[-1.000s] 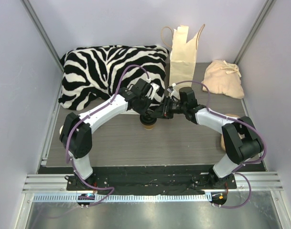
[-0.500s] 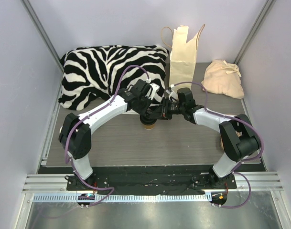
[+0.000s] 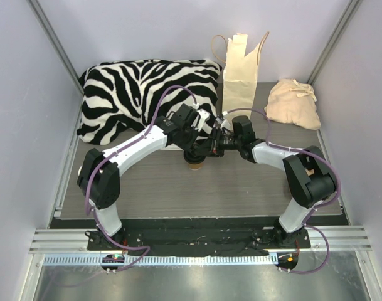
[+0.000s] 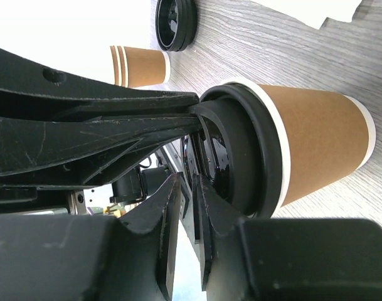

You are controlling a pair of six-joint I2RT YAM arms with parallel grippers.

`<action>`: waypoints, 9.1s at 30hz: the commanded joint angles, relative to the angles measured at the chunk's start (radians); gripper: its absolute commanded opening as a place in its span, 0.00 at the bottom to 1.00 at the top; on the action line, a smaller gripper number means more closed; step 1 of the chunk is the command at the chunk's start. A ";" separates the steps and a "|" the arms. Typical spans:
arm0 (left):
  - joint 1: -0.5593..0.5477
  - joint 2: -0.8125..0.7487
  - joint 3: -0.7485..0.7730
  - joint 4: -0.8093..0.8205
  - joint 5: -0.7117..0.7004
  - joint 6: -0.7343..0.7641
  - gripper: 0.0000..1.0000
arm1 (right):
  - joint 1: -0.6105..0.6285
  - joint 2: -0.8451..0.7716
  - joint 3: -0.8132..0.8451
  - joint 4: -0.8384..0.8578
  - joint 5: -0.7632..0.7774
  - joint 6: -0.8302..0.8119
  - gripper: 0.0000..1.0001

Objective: Pack the takeout coffee

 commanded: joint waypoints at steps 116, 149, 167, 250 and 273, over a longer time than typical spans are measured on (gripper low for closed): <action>0.391 -0.042 -0.240 0.652 1.040 -0.715 0.00 | -0.019 0.001 0.053 -0.029 -0.144 -0.062 0.07; 0.411 0.132 -0.287 0.585 0.979 -0.652 0.00 | -0.052 0.214 0.046 -0.040 -0.123 -0.125 0.01; 0.373 0.067 -0.309 0.651 0.981 -0.719 0.00 | -0.060 0.229 0.058 -0.020 -0.134 -0.119 0.01; 0.290 0.153 -0.214 0.332 0.771 -0.517 0.00 | 0.175 0.082 0.530 -0.925 0.502 -0.664 0.22; 0.290 0.173 -0.211 0.316 0.774 -0.497 0.00 | 0.130 0.182 0.596 -0.921 0.541 -0.683 0.15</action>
